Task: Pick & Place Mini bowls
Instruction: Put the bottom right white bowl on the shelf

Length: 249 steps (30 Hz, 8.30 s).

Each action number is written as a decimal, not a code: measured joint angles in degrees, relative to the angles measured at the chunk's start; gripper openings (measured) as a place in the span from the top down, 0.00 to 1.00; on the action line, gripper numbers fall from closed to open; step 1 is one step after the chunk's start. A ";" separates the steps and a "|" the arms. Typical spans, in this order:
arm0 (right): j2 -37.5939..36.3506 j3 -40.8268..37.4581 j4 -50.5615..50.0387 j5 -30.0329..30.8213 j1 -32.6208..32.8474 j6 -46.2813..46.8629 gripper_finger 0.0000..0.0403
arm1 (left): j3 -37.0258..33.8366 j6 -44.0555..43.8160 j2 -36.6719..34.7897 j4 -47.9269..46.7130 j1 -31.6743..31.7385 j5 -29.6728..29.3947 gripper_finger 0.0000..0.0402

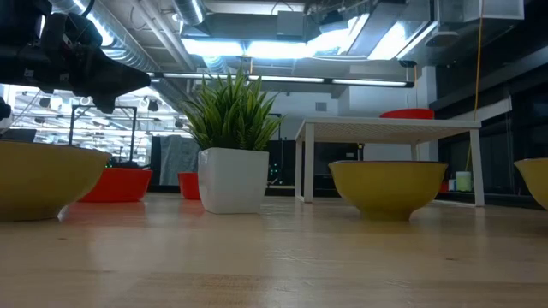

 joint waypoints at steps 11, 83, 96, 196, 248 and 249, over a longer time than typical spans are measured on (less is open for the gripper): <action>3.23 0.00 -2.51 0.06 -1.54 4.25 0.54 | 0.01 -0.01 0.02 0.00 -0.01 0.00 0.89; 15.91 0.02 -17.73 -1.41 -6.47 33.54 0.54 | 0.02 -0.01 0.00 -0.01 0.01 0.00 0.89; 16.08 0.02 -17.89 -1.37 -6.27 33.34 0.60 | 0.01 0.01 0.00 0.00 0.00 0.00 0.89; 14.66 39.78 -11.65 22.11 -13.18 3.24 0.98 | 0.01 0.01 0.00 0.00 -0.01 0.00 0.90; 0.30 39.74 -5.73 50.37 -29.91 -43.40 0.97 | 0.01 -0.01 0.02 0.01 0.01 0.00 0.89; -0.15 39.74 -6.31 51.19 -29.99 -43.40 0.97 | 0.01 -0.01 0.01 0.01 0.01 0.00 0.89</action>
